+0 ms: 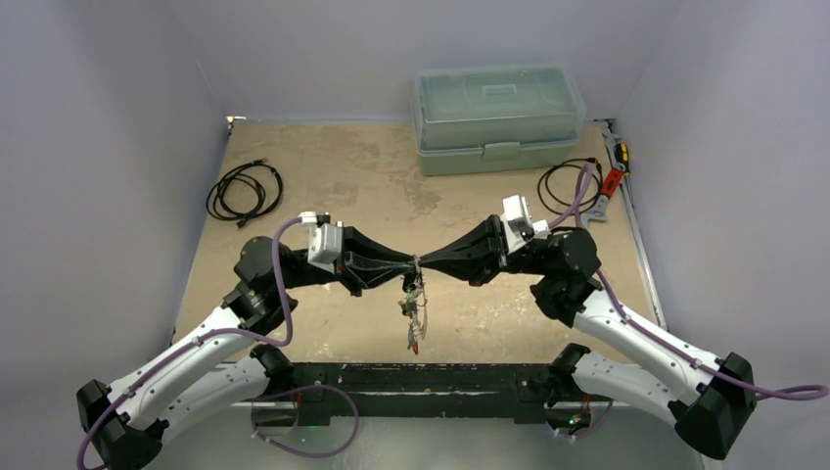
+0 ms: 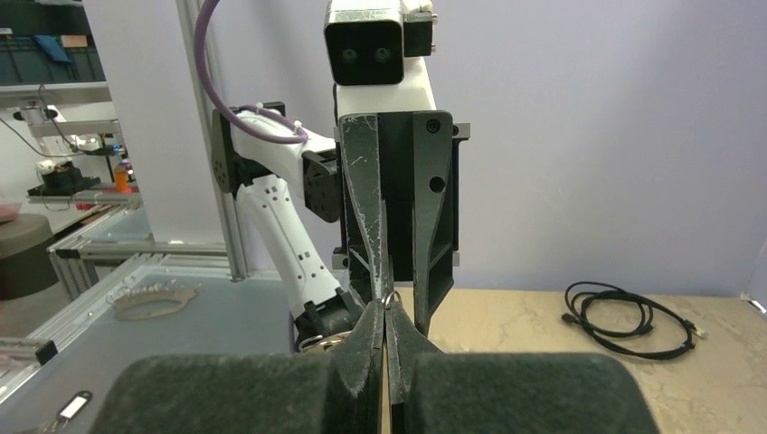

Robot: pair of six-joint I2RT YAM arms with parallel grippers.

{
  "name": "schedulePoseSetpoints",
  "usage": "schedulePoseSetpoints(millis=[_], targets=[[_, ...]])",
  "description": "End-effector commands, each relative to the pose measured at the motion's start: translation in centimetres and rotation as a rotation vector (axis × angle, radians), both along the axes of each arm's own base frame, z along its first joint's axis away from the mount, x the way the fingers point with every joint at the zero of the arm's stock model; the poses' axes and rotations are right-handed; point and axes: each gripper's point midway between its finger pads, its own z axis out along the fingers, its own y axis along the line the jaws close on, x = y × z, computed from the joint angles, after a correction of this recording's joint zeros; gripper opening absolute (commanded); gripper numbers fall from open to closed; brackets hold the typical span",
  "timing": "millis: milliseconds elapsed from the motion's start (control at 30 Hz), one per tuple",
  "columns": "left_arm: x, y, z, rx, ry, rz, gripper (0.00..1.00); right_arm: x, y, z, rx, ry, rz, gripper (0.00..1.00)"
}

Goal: Put the keys on the keyring

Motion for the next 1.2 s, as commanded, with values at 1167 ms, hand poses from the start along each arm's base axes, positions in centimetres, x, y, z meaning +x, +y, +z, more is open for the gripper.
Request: schedulePoseSetpoints(millis=[1167], targets=[[1.1,0.9,1.1,0.015,-0.067,0.096,0.0,0.6,0.1,1.9,-0.017,-0.044,-0.097,0.29]])
